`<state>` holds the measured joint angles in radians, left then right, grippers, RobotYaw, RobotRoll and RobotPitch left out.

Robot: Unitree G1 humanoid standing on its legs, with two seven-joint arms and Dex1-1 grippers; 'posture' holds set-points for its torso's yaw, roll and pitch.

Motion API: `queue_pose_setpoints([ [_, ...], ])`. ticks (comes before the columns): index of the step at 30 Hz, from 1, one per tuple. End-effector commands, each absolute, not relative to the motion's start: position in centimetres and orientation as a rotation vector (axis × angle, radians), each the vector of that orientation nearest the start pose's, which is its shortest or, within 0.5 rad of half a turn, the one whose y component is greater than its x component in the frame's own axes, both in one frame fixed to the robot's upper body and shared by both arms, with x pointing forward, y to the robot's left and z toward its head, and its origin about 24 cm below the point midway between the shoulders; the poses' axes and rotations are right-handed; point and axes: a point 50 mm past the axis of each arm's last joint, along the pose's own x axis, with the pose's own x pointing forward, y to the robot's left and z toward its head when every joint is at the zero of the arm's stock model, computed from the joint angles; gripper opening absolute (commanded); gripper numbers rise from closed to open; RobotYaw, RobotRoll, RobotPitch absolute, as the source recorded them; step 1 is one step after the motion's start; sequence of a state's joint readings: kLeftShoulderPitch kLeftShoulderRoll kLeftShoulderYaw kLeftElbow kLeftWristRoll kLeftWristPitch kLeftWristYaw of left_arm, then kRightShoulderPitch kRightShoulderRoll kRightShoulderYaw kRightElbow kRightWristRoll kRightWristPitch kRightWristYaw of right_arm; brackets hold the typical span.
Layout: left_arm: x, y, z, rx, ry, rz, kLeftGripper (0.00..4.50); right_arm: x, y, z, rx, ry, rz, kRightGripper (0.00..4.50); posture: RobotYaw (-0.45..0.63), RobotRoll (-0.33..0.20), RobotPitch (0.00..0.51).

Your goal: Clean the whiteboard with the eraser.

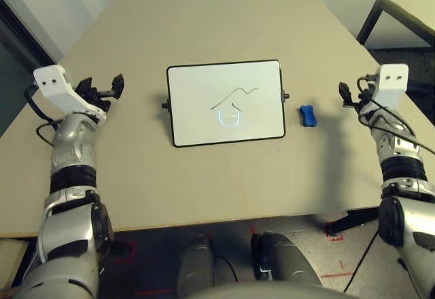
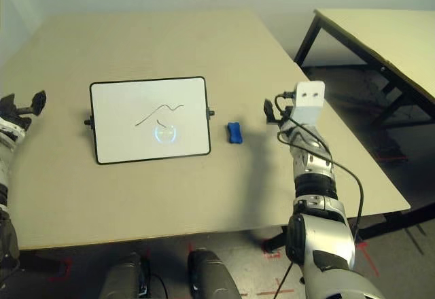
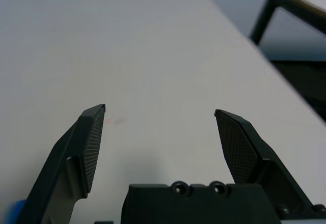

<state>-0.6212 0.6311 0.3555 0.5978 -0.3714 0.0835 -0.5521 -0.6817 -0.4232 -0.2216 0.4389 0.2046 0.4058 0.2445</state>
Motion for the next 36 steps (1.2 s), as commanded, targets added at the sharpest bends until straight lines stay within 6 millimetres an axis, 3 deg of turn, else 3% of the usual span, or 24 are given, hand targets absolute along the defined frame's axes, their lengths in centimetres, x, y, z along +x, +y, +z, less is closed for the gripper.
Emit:
queue_pose_setpoints([
  [1, 32.9, 30.9, 18.4, 0.07, -0.14, -0.26, 4.5, 35.5, -22.6, 13.9, -0.03, 0.207, 0.092, 4.47, -0.07, 0.0, 0.069],
  [8, 33.0, 26.7, 20.0, 0.098, -0.144, -0.437, 4.5, 34.6, -19.8, 12.5, -0.036, 0.335, 0.113, 4.47, -0.05, 0.0, 0.07],
  [12, 32.7, 23.9, 19.2, 0.101, -0.064, -0.58, 4.5, 34.5, -19.1, 12.0, -0.034, 0.371, 0.121, 4.47, -0.05, 0.0, 0.07],
  [18, 31.8, 21.4, 17.6, 0.126, 0.041, -0.718, 4.5, 34.4, -19.1, 11.0, -0.055, 0.425, 0.109, 4.47, -0.05, 0.0, 0.074],
  [32, 31.0, 18.7, 16.7, 0.144, 0.128, -0.859, 4.5, 34.3, -18.9, 9.3, -0.069, 0.495, 0.11, 4.47, -0.03, 0.0, 0.082],
  [36, 31.0, 18.7, 17.0, 0.15, 0.124, -0.861, 4.5, 34.1, -18.6, 9.0, -0.077, 0.517, 0.114, 3.6, -0.02, 0.0, 0.08],
])
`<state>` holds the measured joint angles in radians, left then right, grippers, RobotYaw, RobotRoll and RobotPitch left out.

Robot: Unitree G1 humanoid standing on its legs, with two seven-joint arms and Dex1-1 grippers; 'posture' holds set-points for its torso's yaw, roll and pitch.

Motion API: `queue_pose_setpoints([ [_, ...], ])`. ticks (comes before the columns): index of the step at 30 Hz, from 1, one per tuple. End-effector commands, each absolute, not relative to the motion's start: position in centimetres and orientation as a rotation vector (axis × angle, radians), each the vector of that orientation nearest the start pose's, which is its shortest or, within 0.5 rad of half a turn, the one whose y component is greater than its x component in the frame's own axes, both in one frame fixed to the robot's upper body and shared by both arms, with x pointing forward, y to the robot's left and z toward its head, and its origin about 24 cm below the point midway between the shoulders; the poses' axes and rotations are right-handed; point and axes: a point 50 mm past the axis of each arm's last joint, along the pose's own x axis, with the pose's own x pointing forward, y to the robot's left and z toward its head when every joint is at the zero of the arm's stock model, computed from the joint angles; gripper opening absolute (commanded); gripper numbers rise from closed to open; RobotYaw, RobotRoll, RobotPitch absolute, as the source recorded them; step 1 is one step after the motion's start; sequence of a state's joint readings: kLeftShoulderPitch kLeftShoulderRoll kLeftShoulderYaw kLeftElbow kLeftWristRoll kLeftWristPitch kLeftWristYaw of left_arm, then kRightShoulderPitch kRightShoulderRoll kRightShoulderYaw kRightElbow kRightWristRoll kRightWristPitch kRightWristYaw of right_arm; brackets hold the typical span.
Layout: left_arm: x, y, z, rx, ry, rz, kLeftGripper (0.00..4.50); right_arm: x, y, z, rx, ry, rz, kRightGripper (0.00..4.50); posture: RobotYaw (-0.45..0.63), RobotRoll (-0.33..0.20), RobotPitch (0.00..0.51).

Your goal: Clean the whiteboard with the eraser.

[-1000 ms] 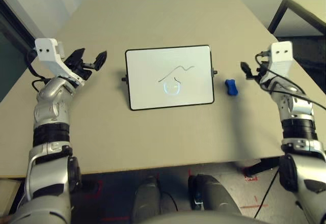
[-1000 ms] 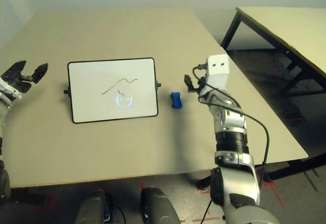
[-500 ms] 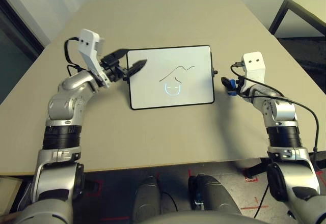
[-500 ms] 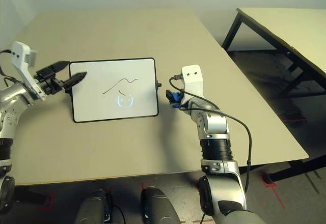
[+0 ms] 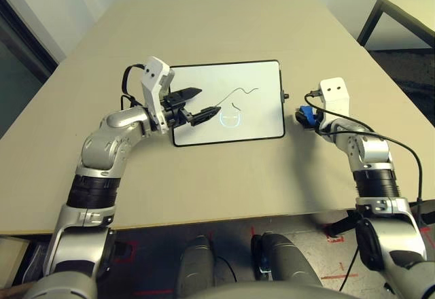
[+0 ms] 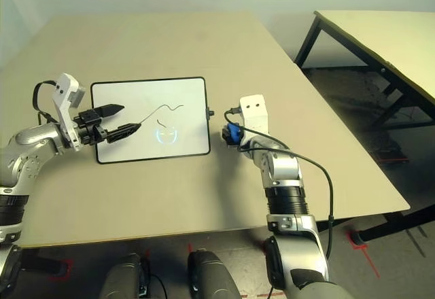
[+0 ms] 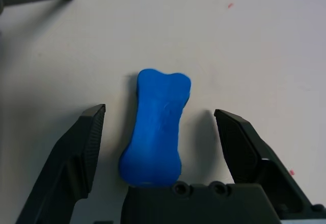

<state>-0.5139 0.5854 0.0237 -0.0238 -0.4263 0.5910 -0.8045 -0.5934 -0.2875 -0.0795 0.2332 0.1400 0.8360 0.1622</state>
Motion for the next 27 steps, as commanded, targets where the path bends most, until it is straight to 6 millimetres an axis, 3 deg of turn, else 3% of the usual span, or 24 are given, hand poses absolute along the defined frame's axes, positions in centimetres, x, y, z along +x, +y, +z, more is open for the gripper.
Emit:
queue_pose_setpoints([
  [1, 31.0, 18.7, 17.0, 0.15, 0.123, -0.861, 4.5, 34.1, -18.6, 8.9, -0.08, 0.521, 0.114, 3.27, -0.02, 0.0, 0.079],
  [7, 31.2, 18.7, 17.1, 0.151, 0.117, -0.86, 4.5, 34.1, -18.8, 9.0, -0.074, 0.533, 0.085, 1.34, -0.02, 0.0, 0.072],
  [10, 31.2, 18.6, 17.1, 0.151, 0.114, -0.861, 4.5, 34.4, -19.2, 9.7, -0.069, 0.499, 0.069, 0.78, -0.02, 0.0, 0.069],
  [14, 31.2, 18.4, 17.1, 0.153, 0.119, -0.871, 4.5, 35.0, -19.7, 11.9, -0.078, 0.416, 0.054, 0.67, -0.02, 0.0, 0.066],
  [18, 31.0, 18.3, 17.0, 0.163, 0.137, -0.896, 4.5, 35.6, -18.7, 16.3, -0.118, 0.288, 0.147, 0.67, -0.03, 0.0, 0.062],
  [22, 31.3, 18.0, 17.2, 0.176, 0.147, -0.914, 4.5, 34.9, -14.8, 19.8, -0.248, 0.236, 0.407, 0.66, -0.05, 0.0, 0.059],
  [27, 31.7, 17.5, 17.3, 0.208, 0.197, -0.946, 4.5, 34.0, -11.5, 19.8, -0.405, 0.296, 0.615, 0.64, -0.05, 0.0, 0.058],
])
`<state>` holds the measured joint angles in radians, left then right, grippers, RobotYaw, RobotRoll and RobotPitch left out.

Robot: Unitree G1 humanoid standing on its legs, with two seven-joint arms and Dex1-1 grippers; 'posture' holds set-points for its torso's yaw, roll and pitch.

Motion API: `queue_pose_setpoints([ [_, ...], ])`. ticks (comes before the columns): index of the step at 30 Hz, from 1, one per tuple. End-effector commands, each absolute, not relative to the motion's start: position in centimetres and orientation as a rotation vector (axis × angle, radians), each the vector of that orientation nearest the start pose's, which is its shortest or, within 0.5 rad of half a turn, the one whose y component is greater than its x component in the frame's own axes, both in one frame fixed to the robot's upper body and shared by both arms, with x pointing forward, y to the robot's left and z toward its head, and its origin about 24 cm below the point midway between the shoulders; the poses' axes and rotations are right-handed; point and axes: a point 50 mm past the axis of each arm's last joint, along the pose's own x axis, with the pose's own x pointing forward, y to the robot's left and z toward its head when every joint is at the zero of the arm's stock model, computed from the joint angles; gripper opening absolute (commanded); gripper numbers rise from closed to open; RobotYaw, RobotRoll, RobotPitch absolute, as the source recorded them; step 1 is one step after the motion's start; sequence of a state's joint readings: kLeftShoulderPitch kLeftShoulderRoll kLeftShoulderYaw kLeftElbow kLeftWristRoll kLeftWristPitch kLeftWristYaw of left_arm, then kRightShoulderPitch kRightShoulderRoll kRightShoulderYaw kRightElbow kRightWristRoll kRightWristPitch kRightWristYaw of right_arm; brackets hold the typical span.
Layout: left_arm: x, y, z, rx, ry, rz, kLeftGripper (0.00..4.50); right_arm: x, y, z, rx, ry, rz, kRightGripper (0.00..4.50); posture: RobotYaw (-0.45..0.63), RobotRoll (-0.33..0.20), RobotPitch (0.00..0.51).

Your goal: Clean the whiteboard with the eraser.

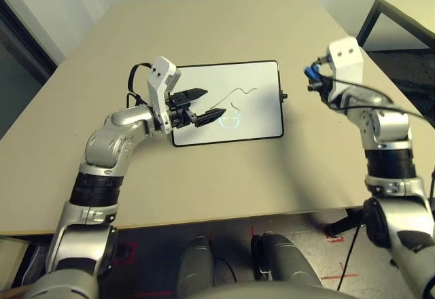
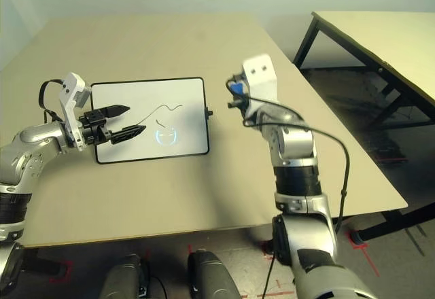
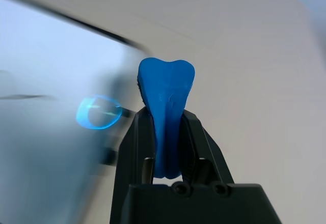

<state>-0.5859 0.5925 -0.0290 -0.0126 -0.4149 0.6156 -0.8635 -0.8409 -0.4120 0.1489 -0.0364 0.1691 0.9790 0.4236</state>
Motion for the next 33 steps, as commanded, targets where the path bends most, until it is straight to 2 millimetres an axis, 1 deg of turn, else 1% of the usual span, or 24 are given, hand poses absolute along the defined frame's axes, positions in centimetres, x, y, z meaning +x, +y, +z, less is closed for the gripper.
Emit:
queue_pose_setpoints([
  [1, 31.8, 17.2, 17.4, 0.21, 0.203, -0.955, 4.5, 34.0, -11.3, 19.5, -0.432, 0.314, 0.631, 0.64, -0.05, 0.0, 0.06],
  [7, 32.0, 16.1, 17.9, 0.237, 0.195, -0.993, 4.5, 35.1, -10.7, 18.1, -0.57, 0.36, 0.645, 0.64, -0.04, 0.0, 0.063],
  [11, 32.2, 15.6, 18.2, 0.235, 0.184, -1.001, 4.5, 35.8, -10.4, 17.1, -0.597, 0.384, 0.636, 0.64, -0.04, 0.0, 0.065],
  [14, 31.9, 15.2, 18.1, 0.23, 0.185, -1.015, 4.5, 35.5, -10.0, 16.1, -0.615, 0.419, 0.657, 0.64, -0.02, 0.0, 0.073],
  [18, 31.7, 14.9, 17.9, 0.224, 0.187, -1.022, 4.5, 34.8, -9.7, 15.5, -0.62, 0.445, 0.688, 0.64, -0.02, 0.0, 0.074],
  [21, 31.7, 14.9, 17.9, 0.222, 0.188, -1.024, 4.5, 35.0, -9.8, 15.7, -0.629, 0.433, 0.68, 0.64, -0.03, 0.0, 0.074],
  [28, 31.7, 15.0, 17.9, 0.221, 0.194, -1.031, 4.5, 37.2, -10.2, 18.4, -0.645, 0.312, 0.592, 0.62, -0.04, 0.0, 0.073],
  [30, 31.7, 15.0, 17.9, 0.222, 0.196, -1.032, 4.5, 37.3, -10.1, 18.5, -0.647, 0.304, 0.593, 0.62, -0.04, 0.0, 0.072],
  [33, 31.8, 15.1, 17.9, 0.222, 0.197, -1.03, 4.5, 37.1, -9.8, 18.0, -0.65, 0.313, 0.614, 0.62, -0.04, 0.0, 0.072],
])
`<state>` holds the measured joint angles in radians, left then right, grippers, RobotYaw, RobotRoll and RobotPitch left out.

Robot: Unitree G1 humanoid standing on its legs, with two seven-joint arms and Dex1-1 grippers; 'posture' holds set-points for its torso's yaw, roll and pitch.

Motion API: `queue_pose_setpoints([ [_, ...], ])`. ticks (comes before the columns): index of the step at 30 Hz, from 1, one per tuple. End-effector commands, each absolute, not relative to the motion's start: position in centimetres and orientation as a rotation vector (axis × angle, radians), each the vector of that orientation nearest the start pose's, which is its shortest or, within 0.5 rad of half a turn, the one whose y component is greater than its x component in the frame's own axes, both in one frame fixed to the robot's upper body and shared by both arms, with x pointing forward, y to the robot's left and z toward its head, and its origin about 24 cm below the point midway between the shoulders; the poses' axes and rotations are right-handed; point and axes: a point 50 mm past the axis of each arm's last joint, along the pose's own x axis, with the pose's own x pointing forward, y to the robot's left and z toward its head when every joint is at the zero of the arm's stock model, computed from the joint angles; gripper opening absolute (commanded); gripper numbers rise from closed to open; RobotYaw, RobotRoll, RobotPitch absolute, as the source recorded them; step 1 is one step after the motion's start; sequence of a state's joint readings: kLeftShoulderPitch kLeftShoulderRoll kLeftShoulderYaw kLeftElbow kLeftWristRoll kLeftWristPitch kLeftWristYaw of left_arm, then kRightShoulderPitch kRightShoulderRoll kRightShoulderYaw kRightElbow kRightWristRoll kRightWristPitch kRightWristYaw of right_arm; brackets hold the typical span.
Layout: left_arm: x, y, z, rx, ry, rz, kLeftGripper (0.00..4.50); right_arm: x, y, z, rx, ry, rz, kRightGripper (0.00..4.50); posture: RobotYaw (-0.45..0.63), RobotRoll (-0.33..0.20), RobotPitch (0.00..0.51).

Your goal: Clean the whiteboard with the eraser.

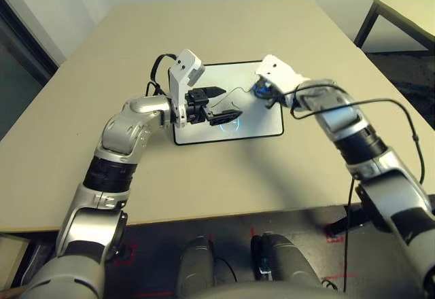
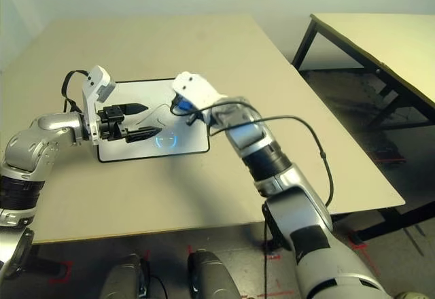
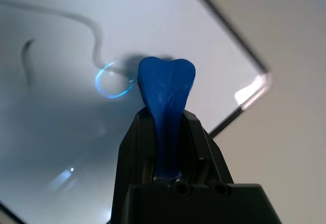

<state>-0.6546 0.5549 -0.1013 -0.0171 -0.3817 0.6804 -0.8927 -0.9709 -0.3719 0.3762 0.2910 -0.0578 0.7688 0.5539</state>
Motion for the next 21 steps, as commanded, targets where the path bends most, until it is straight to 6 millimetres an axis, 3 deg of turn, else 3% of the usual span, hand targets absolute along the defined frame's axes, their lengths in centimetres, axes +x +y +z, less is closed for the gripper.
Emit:
queue_pose_setpoints([
  [1, 31.8, 15.1, 17.9, 0.222, 0.197, -1.029, 4.5, 36.5, -9.6, 17.4, -0.652, 0.331, 0.637, 0.62, -0.04, 0.0, 0.072],
  [9, 32.0, 15.5, 18.1, 0.222, 0.191, -1.006, 4.5, 32.3, -8.3, 13.4, -0.677, 0.442, 0.785, 0.62, -0.03, 0.0, 0.077],
  [21, 31.9, 15.7, 18.0, 0.22, 0.194, -1.0, 4.5, 37.2, -9.4, 17.3, -0.684, 0.319, 0.625, 0.62, -0.03, 0.0, 0.074],
])
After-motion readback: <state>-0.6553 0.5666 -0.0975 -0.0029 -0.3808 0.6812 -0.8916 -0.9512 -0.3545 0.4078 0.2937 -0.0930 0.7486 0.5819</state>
